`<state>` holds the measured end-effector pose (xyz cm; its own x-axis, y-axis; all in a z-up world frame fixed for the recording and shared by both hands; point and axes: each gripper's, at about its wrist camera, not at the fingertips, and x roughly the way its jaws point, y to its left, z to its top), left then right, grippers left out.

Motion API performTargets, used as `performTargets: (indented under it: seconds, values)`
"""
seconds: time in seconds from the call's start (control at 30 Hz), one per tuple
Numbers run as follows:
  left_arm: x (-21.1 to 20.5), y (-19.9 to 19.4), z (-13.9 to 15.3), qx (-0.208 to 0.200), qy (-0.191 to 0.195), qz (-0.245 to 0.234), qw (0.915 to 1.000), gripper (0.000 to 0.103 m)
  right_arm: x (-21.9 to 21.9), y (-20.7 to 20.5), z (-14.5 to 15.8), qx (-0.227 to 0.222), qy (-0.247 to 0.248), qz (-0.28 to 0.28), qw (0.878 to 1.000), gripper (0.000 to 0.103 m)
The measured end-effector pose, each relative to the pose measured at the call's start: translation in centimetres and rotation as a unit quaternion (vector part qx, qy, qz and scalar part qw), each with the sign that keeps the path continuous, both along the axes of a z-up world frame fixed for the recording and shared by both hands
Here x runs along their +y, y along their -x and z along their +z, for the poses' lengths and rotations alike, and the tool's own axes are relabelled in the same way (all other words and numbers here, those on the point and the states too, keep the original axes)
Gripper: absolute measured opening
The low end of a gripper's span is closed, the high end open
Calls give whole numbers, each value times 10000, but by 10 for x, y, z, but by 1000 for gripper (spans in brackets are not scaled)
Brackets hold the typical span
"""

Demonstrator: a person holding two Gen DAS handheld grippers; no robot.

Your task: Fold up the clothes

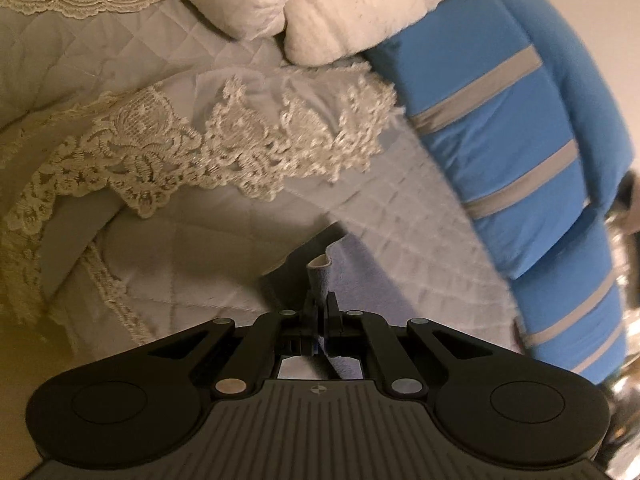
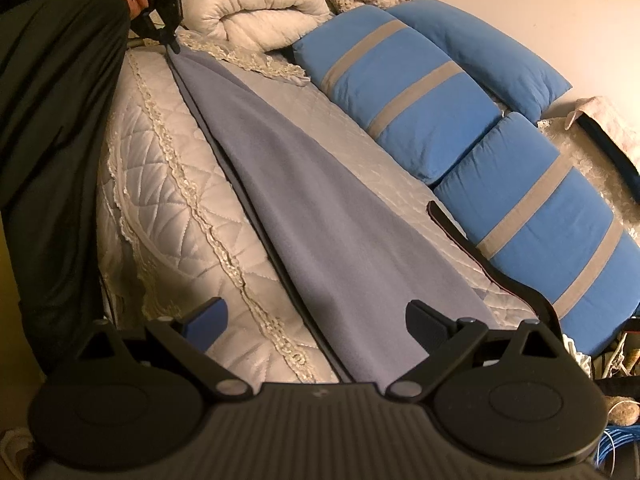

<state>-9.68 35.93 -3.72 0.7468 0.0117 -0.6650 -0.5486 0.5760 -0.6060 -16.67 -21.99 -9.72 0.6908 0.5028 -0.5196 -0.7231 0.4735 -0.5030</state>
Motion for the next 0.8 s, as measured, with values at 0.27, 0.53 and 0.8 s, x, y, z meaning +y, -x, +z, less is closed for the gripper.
performTargets:
  seconds: [0.27,0.53,0.8]
  values:
    - [11,14,-7,-168,207,392,9989,22,-2,-1,-3,62,-31,-19,10000,100]
    - [20,3,12,-512,39,282,9983,36,5,2,-6,91,14,38,10000,100]
    - [13,-53,10,-217,-534,-170,9982,35,7,3,-7,84,90,-3,9999,100]
